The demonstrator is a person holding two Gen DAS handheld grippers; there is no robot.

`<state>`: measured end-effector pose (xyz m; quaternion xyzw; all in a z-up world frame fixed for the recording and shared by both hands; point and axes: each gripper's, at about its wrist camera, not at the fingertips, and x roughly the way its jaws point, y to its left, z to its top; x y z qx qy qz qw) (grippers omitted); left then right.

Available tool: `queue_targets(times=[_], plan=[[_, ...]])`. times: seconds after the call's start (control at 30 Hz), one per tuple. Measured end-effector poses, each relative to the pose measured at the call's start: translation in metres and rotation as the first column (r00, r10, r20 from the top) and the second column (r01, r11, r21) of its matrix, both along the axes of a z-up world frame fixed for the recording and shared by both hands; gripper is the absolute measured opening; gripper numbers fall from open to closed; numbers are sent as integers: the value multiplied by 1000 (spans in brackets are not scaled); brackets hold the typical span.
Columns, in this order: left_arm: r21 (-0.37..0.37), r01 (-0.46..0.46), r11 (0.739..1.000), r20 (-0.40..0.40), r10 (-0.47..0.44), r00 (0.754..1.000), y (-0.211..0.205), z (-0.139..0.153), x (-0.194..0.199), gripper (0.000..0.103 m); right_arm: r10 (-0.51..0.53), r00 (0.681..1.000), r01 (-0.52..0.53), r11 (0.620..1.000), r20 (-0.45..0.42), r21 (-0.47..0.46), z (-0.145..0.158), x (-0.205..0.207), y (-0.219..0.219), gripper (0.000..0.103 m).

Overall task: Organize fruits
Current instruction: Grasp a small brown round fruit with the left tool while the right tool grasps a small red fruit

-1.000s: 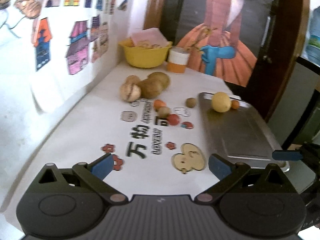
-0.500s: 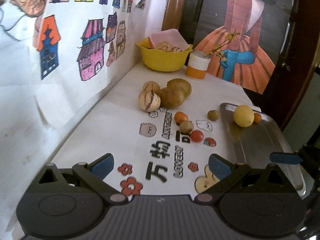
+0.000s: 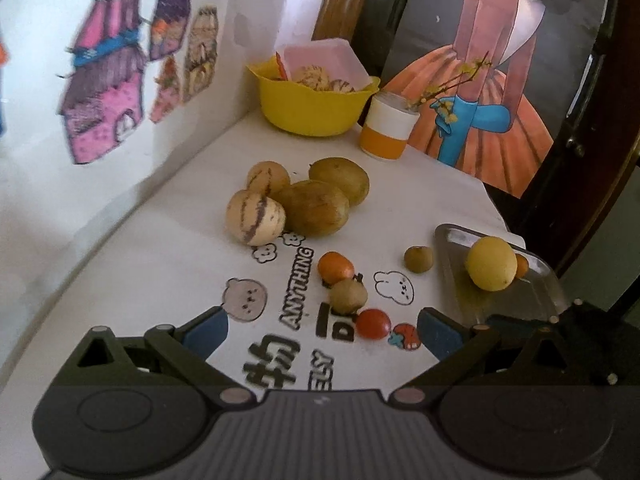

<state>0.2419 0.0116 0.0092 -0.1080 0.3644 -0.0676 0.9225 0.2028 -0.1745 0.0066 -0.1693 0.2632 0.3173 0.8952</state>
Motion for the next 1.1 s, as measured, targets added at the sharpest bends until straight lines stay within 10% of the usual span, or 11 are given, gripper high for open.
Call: queue_targets(times=[0.23, 0.8, 1.1], plan=[[-43, 7, 999, -33, -9, 999, -1, -14, 26, 100, 4, 999, -4, 1000, -49, 5, -12, 25, 12, 86], [-122, 70, 990, -73, -79, 994, -3, -26, 49, 38, -35, 979, 49, 997, -200, 67, -19, 60, 22, 45], [-137, 84, 987, -77, -95, 992, 0, -28, 50, 35, -65, 979, 79, 995, -195, 67, -19, 62, 23, 32]])
